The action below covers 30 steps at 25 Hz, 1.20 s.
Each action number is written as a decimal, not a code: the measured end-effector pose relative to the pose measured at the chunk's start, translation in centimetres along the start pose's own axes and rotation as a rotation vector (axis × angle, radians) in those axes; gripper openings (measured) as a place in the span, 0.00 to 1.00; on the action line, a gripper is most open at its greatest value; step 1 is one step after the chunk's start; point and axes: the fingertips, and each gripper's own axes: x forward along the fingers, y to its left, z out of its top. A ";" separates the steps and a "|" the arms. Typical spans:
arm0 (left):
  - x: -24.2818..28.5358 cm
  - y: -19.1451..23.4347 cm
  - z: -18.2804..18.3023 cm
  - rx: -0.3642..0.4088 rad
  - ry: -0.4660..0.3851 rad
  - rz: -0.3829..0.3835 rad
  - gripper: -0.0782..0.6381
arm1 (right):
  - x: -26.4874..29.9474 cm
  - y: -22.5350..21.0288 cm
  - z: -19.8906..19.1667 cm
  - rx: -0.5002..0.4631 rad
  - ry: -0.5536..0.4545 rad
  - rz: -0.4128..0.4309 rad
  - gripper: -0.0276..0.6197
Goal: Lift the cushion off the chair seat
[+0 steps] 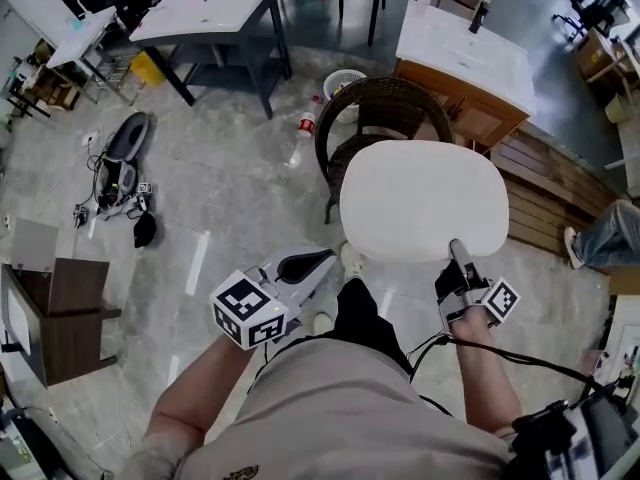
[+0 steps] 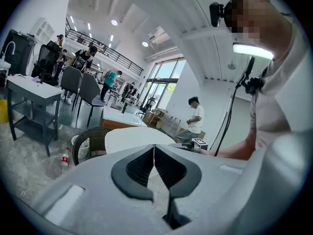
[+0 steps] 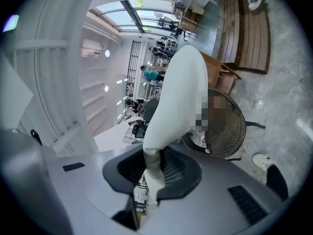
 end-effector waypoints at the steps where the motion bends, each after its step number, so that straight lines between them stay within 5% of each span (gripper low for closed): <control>1: -0.5 -0.5 0.0 0.002 -0.005 -0.004 0.12 | -1.1 0.7 -0.1 -0.003 -0.013 0.007 0.15; 14: -4.4 -6.2 -1.7 0.013 -0.046 -0.021 0.12 | -14.0 6.1 -3.0 -0.009 -0.116 0.030 0.15; 30: -4.1 -9.1 -2.1 0.018 -0.033 0.038 0.12 | -19.0 6.9 -4.4 0.011 -0.040 0.068 0.15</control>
